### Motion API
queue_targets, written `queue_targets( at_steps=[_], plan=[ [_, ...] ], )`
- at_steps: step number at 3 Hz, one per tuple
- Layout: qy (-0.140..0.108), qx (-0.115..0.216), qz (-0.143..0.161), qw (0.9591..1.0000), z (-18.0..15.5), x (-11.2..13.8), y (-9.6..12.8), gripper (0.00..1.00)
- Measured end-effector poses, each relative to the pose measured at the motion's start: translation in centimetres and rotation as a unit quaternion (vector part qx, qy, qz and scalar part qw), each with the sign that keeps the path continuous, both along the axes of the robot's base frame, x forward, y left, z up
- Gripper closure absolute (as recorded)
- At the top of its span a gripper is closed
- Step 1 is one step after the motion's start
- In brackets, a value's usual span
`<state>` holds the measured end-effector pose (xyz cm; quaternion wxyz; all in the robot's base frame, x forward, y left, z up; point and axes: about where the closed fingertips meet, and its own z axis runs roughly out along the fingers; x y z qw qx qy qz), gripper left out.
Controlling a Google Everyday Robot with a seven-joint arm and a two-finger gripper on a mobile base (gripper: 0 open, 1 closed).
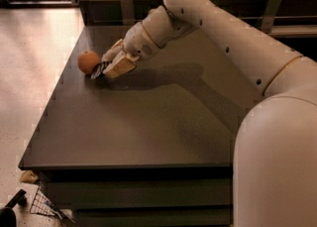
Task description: Move rxbar chocolate near orange
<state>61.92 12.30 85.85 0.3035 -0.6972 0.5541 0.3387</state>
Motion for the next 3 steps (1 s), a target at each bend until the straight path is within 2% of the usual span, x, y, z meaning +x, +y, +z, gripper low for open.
queue_targets(
  at_steps=[2, 3],
  plan=[
    [0.002, 0.000, 0.004, 1.0000, -0.26, -0.15, 0.48, 0.12],
    [0.004, 0.000, 0.006, 1.0000, -0.37, -0.22, 0.69, 0.00]
  ],
)
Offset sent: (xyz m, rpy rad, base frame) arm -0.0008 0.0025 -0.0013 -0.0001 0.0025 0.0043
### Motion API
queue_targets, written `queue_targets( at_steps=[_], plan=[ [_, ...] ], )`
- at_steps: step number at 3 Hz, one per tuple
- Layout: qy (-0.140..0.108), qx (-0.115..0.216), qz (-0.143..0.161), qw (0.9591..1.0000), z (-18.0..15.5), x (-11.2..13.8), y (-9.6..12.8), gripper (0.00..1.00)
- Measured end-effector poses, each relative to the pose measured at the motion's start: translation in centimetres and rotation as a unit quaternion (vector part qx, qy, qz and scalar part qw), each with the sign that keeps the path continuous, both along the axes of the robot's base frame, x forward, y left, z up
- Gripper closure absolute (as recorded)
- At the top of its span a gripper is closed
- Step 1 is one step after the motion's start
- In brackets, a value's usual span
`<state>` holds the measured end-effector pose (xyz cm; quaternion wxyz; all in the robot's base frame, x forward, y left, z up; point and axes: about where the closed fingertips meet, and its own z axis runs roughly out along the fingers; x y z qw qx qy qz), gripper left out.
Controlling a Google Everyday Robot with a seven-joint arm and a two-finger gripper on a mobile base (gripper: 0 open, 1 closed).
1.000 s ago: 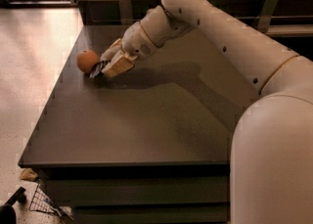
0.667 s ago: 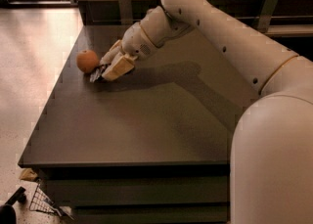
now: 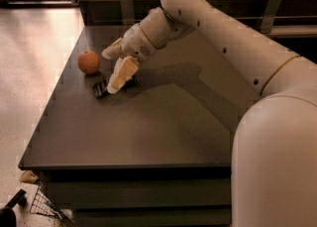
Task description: Move rxbar chocolate near orange
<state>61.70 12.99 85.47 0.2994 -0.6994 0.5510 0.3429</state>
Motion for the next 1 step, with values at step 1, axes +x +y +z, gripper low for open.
queue_targets(
  at_steps=[1],
  plan=[
    [0.000, 0.000, 0.000, 1.0000, 0.00, 0.00, 0.01, 0.00]
  ],
)
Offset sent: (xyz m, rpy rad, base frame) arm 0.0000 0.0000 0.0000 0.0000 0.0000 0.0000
